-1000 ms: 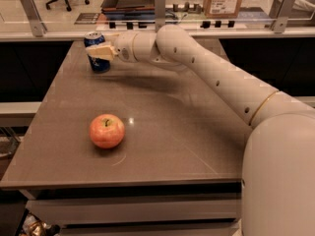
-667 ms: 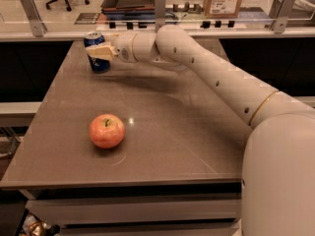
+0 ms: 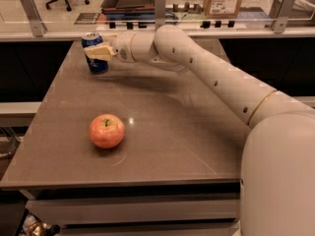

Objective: Knock pepsi can over

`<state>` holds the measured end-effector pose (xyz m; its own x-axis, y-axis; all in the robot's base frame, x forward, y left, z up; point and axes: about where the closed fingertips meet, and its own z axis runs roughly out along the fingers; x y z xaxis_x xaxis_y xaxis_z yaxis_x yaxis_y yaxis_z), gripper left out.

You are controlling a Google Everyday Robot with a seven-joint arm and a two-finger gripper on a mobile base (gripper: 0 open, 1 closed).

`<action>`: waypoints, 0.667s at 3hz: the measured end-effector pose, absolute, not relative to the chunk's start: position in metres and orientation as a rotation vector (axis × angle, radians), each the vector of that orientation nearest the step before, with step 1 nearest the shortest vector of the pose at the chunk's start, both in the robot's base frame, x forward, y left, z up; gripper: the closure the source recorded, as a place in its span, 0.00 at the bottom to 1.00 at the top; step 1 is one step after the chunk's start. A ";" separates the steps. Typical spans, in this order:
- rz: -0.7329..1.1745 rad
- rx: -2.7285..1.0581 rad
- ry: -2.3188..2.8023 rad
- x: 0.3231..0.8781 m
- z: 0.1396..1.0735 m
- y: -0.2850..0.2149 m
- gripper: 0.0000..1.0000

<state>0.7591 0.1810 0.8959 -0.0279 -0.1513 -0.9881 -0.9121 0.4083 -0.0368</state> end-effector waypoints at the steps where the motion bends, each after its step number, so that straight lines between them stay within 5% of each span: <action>1: 0.773 -1.016 1.526 0.755 0.906 0.173 1.00; 2: 0.698 -1.036 1.599 0.748 0.923 0.153 1.00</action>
Offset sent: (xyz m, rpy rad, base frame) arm -0.0188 -0.0687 0.0551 -0.2332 0.0540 -0.1349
